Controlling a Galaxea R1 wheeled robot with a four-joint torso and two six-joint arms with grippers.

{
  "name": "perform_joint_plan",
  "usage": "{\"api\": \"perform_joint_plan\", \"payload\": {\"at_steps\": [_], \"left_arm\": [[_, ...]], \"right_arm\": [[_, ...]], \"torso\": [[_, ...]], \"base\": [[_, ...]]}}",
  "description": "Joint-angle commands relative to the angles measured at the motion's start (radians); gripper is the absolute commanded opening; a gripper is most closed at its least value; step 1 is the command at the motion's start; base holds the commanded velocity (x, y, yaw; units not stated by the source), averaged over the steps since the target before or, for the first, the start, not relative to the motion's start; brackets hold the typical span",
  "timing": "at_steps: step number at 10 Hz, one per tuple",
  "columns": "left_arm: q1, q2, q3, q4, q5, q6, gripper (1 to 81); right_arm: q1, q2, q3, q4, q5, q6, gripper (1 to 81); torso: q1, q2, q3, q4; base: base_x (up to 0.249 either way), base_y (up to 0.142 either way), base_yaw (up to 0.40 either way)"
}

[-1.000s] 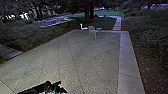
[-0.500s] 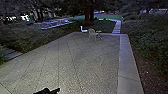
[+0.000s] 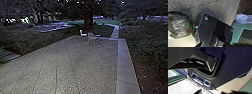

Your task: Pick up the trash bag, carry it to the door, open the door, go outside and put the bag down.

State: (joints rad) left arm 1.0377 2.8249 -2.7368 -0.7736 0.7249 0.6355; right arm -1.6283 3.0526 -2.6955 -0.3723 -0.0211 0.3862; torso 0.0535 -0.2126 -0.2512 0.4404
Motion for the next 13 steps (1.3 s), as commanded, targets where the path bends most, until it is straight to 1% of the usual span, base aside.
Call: {"api": "perform_joint_plan", "payload": {"at_steps": [1, 2, 3, 4, 5, 6, 7, 8, 9, 10, 11, 13], "left_arm": [[0.103, 0.047, -0.006, 0.007, 0.013, 0.188, 81.1], [0.140, 0.059, -0.006, 0.007, -0.002, 0.225, 81.1], [0.172, 0.065, -0.006, 0.007, -0.030, 0.243, 81.1], [0.193, 0.068, -0.006, 0.007, -0.053, 0.256, 81.1], [0.218, 0.073, -0.006, 0.007, -0.065, 0.265, 81.1], [0.238, 0.081, -0.006, 0.008, -0.070, 0.274, 81.1], [0.259, 0.093, -0.006, 0.008, -0.085, 0.298, 81.1], [0.278, 0.108, -0.006, 0.010, -0.111, 0.312, 81.1], [0.293, 0.117, -0.006, 0.010, -0.145, 0.316, 81.1], [0.305, 0.122, -0.006, 0.010, -0.182, 0.316, 81.1], [0.322, 0.130, -0.006, 0.008, -0.242, 0.314, 81.1], [0.359, 0.148, -0.006, 0.007, -0.383, 0.312, 81.1]], "right_arm": [[0.035, 0.027, 0.030, 0.004, -0.040, 0.007, 81.1], [0.035, 0.027, 0.028, 0.004, -0.039, 0.007, 81.1], [0.035, 0.027, 0.030, 0.004, -0.037, 0.007, 81.1], [0.035, 0.027, 0.028, 0.003, -0.037, 0.007, 81.1], [0.035, 0.027, 0.028, 0.003, -0.037, 0.007, 81.1], [0.034, 0.027, 0.028, 0.003, -0.037, 0.007, 81.1], [0.032, 0.027, 0.030, 0.003, -0.028, 0.007, 81.1], [0.032, 0.027, 0.028, 0.003, -0.025, 0.007, 81.1], [0.034, 0.027, 0.025, 0.003, -0.025, 0.007, 81.1], [0.037, 0.025, 0.025, 0.003, -0.023, 0.007, 81.1], [0.040, 0.025, 0.027, 0.003, -0.023, 0.008, 81.1], [0.047, 0.025, 0.027, 0.000, -0.025, 0.008, 81.1]], "torso": [[0.000, 0.000, 0.000, -0.093], [0.000, 0.000, 0.000, -0.123], [0.000, 0.000, 0.000, -0.156], [0.000, 0.000, 0.044, -0.160], [0.000, 0.000, 0.100, -0.128], [0.000, 0.000, 0.108, -0.153], [0.000, 0.000, 0.128, -0.164], [0.000, 0.000, 0.157, -0.166], [0.000, -0.001, 0.092, -0.167], [-0.001, -0.001, 0.127, -0.167], [-0.002, -0.002, 0.146, -0.167], [-0.002, -0.002, 0.159, -0.167]], "base": [[0.000, 0.000, 0.000], [0.000, 0.000, 0.000], [0.000, 0.000, 0.000], [0.000, 0.000, 0.000], [0.000, 0.000, 0.000], [0.000, 0.000, 0.000], [0.000, 0.000, 0.000], [0.000, 0.000, 0.000], [0.000, 0.000, 0.000], [0.000, 0.000, 0.000], [0.000, 0.000, 0.000], [0.000, 0.000, 0.000]]}}
